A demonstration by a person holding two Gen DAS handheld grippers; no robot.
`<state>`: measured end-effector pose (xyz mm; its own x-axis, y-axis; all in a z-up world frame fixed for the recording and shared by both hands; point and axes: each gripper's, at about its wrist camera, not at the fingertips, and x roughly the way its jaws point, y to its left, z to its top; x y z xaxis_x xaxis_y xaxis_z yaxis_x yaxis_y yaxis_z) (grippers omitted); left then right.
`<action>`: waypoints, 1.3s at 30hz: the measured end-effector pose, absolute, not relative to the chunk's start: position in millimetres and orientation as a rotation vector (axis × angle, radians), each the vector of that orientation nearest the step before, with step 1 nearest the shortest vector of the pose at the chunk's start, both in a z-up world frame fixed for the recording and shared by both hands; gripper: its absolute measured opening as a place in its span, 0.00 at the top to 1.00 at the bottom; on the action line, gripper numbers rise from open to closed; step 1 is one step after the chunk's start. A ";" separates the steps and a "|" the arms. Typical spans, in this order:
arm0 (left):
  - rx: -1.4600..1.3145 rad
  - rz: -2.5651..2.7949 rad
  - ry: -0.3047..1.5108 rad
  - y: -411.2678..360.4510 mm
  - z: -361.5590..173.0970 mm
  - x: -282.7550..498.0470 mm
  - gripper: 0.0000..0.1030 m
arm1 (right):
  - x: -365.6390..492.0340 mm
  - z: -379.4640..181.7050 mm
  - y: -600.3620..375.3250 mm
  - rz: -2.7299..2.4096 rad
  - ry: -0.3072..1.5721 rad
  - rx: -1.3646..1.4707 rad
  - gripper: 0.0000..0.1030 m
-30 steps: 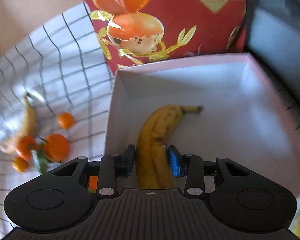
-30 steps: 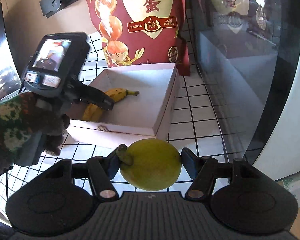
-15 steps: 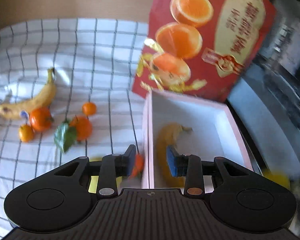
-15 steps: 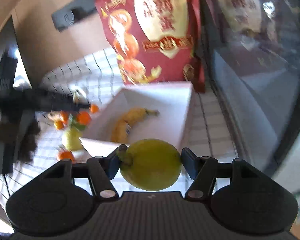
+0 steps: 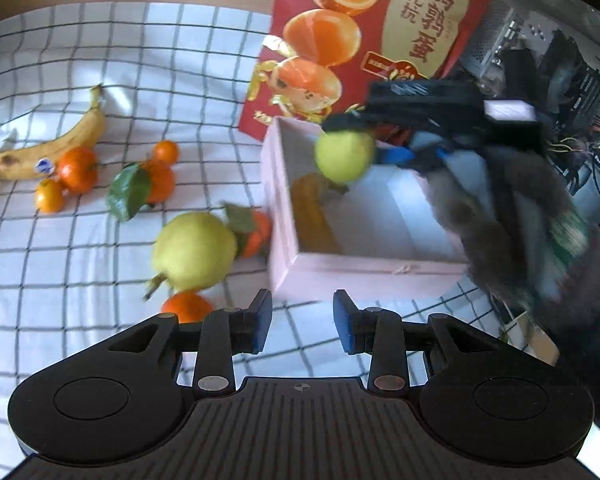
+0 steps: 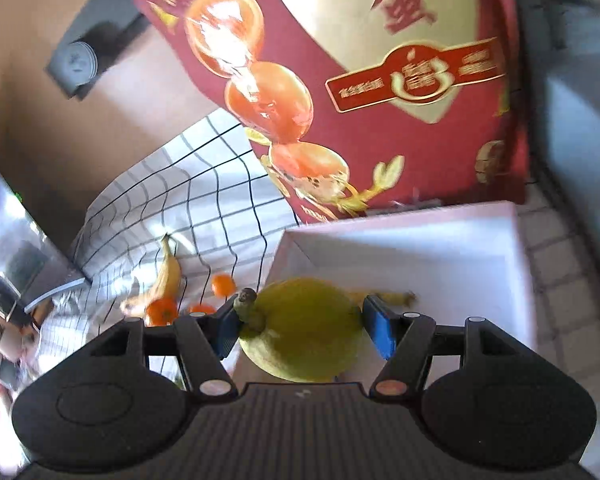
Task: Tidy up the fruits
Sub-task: 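Release the banana into the box with the left gripper while the right gripper lowers the pear in, then withdraw the right gripper from the box and move toward the fruit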
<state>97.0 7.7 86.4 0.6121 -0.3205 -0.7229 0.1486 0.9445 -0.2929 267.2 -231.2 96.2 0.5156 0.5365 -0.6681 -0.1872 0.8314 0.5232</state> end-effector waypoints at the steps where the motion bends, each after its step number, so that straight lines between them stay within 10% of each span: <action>1: -0.216 -0.262 0.873 12.2 86.7 94.5 0.64 | 277.9 89.4 -225.9 0.449 0.946 0.436 0.38; 30: -0.291 -0.106 0.899 62.4 69.3 68.2 0.64 | 285.3 91.5 -198.0 0.447 0.892 0.213 0.29; 39: -0.308 -0.102 0.907 60.1 65.2 69.4 0.64 | 239.9 51.7 -172.2 0.414 1.081 0.078 0.53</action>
